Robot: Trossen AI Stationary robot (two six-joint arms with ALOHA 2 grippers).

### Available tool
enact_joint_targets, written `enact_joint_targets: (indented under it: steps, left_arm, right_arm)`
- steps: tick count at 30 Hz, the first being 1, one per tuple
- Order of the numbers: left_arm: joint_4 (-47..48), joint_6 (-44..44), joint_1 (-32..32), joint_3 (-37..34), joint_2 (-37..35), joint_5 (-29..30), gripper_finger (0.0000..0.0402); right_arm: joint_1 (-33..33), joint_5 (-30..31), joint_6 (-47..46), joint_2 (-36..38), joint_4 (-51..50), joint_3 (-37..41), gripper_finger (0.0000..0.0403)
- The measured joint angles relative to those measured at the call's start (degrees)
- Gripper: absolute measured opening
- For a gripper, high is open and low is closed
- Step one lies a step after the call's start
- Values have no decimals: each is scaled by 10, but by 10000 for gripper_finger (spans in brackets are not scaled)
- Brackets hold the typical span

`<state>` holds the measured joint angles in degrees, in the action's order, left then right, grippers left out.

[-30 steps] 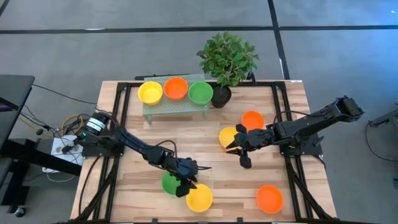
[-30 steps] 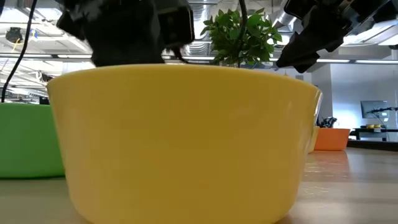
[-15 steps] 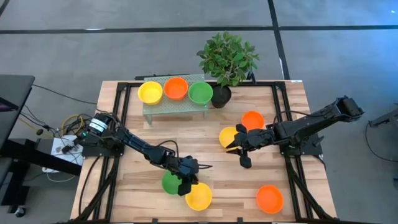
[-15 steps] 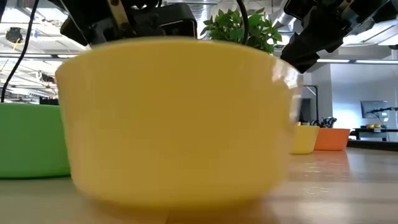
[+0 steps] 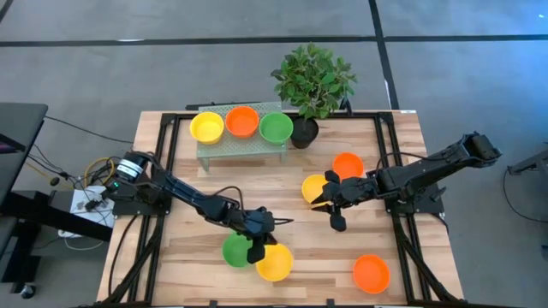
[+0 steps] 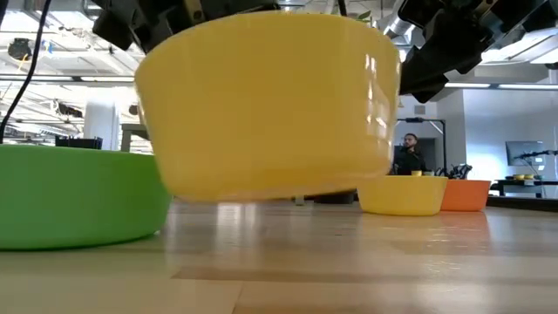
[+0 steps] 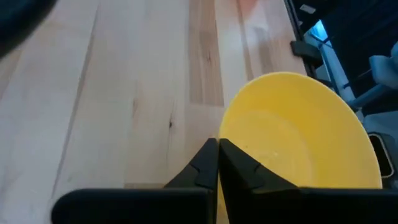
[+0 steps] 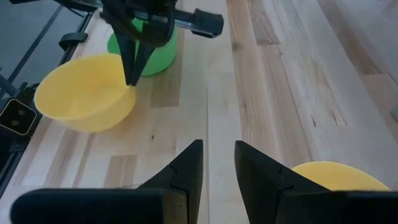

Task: Pick & Place Mini bowls
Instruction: Stack the yellow bowl on top of the other yellow bowls on the shelf

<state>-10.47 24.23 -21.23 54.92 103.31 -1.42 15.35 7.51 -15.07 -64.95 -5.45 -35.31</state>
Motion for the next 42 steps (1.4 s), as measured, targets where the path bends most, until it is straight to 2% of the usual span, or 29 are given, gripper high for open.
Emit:
enact_joint_targets:
  steps: [10, 13, 17, 25, 31, 36, 42]
  left_arm:
    - [20, -4, 4, 0, -13, 24, 6]
    - [50, -7, 15, -1, -38, 29, 6]
    - [97, -29, 28, -1, -110, 69, 7]
    - [265, -25, 85, -1, -304, 212, 6]
    - [368, -28, 171, -1, -448, 301, 6]
    - [418, -30, 283, -1, -531, 316, 6]
    - [473, -27, 433, -1, -568, 318, 6]
  right_arm:
    - [0, 0, 0, 0, -1, 0, 88]
    - [0, 0, 0, 0, 0, 0, 88]
    - [0, 0, 0, 0, -1, 0, 88]
    - [0, 0, 0, 0, -1, 0, 88]
    - [0, 0, 2, 0, -1, 0, 88]
    - [0, 0, 6, 0, -1, 0, 88]
    - [0, 0, 6, 0, -1, 0, 88]
